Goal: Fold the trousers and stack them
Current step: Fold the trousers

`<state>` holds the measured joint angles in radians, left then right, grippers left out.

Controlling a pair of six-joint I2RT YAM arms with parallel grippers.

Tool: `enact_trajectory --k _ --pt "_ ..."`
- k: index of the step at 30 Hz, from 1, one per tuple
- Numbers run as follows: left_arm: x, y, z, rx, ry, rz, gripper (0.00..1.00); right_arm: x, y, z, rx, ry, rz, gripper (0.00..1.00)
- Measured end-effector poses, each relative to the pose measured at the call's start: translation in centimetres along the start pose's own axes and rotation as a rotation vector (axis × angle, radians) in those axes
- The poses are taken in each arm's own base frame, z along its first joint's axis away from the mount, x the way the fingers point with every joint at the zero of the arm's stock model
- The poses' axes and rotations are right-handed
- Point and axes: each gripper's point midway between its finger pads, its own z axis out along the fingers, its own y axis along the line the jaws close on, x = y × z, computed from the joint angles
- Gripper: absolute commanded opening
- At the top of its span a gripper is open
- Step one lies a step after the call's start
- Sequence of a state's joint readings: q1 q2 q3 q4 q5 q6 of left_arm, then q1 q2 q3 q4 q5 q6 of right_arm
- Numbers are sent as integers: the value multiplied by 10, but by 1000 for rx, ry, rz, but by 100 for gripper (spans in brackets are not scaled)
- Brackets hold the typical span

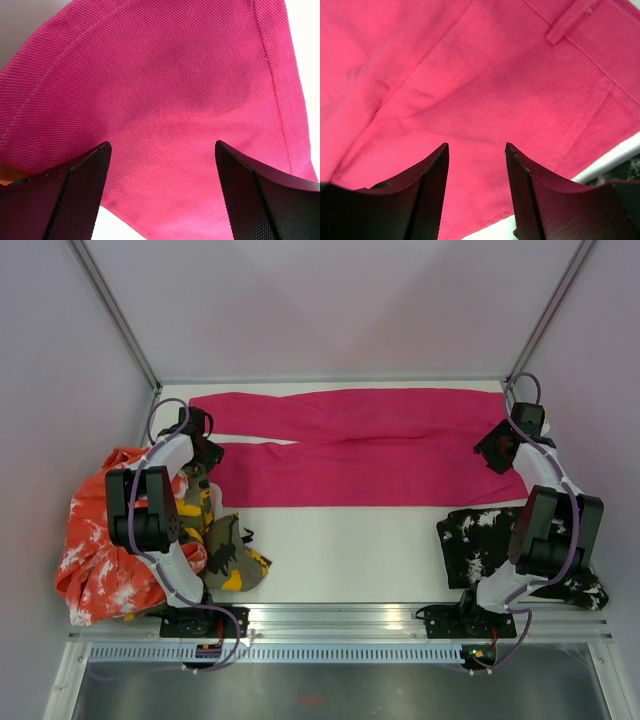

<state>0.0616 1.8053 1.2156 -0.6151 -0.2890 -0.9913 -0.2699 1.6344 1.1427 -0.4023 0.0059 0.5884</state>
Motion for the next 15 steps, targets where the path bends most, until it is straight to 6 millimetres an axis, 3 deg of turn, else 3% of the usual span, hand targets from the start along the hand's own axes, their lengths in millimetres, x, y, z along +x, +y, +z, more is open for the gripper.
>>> enact_trajectory --k 5,12,15 --pt "-1 -5 -8 11 31 -13 91 15 -20 0 34 28 49 56" --pt "3 -3 -4 -9 46 -8 91 34 -87 2 187 58 203 57" --pt "9 2 6 -43 57 12 82 36 -104 1 234 54 241 60"
